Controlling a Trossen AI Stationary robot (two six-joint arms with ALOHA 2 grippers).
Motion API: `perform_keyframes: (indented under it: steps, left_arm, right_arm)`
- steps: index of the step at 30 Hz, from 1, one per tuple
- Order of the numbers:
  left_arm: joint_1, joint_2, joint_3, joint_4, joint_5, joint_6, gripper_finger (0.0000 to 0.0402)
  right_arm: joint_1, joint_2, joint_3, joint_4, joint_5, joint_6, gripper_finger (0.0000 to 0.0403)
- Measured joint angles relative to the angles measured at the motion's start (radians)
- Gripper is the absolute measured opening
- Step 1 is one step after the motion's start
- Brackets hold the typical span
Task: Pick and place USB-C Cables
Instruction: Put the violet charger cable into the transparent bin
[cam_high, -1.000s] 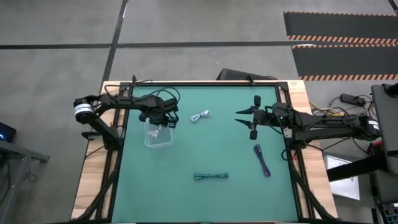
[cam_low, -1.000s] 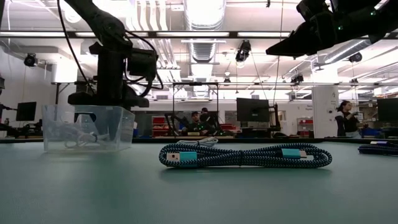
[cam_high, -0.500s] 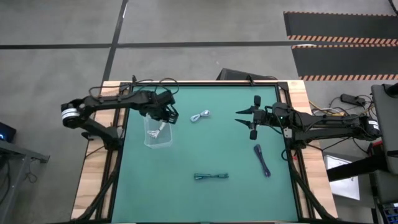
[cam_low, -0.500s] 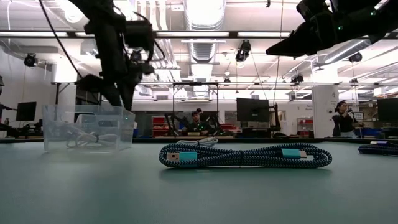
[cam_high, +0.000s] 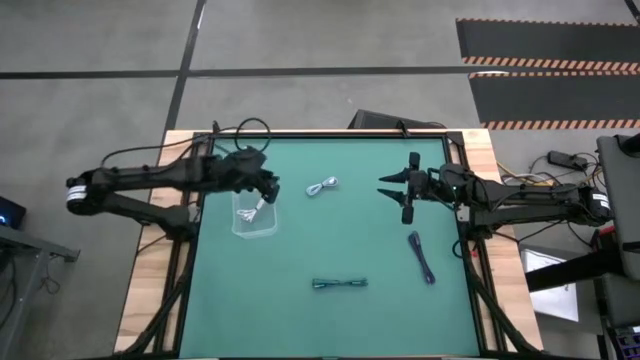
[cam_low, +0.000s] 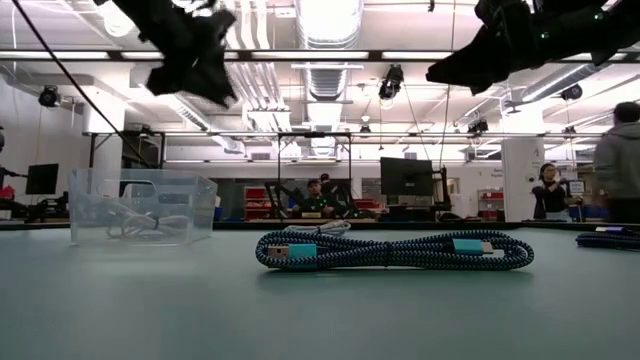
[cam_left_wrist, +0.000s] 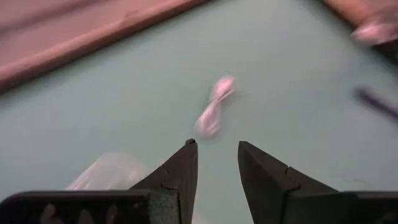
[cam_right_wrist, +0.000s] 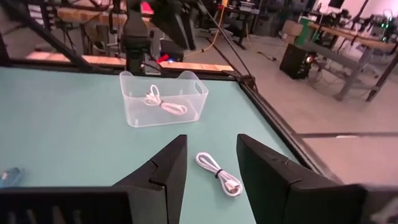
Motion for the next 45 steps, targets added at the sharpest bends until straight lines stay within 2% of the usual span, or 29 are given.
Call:
perform_keyframes:
  steps: [8, 14, 18, 26, 33, 38, 45]
  left_arm:
    - [-0.174, -0.022, -0.08, 0.445, -0.012, 0.29, 0.0099]
    - [-0.231, -0.007, -0.145, 0.642, -0.008, 0.444, 0.0099]
    - [-0.232, -0.007, -0.163, 0.657, -0.008, 0.495, 0.0099]
    - [-0.232, -0.007, -0.198, 0.661, -0.008, 0.502, 0.0099]
    - [-0.232, -0.005, -0.201, 0.661, -0.008, 0.502, 0.0099]
    - [-0.232, -0.006, -0.201, 0.661, -0.023, 0.5, 0.0099]
    - [-0.232, -0.007, -0.201, 0.662, -0.027, 0.499, 0.0099]
  right_arm:
    - [0.0, 0.027, 0.0, -0.011, -0.004, 0.178, 0.0132]
    - [0.02, 0.076, 0.0, -0.015, -0.153, 0.357, 0.0132]
    - [0.067, 0.111, 0.0, -0.015, -0.207, 0.489, 0.0132]
    - [0.194, 0.178, 0.0, -0.023, -0.21, 0.749, 0.0132]
    - [0.266, 0.21, 0.0, -0.118, -0.207, 0.973, 0.0132]
    - [0.306, 0.21, 0.044, -0.319, -0.198, 1.049, 0.0132]
    - [0.353, 0.229, 0.18, -0.677, -0.126, 1.107, 0.0121]
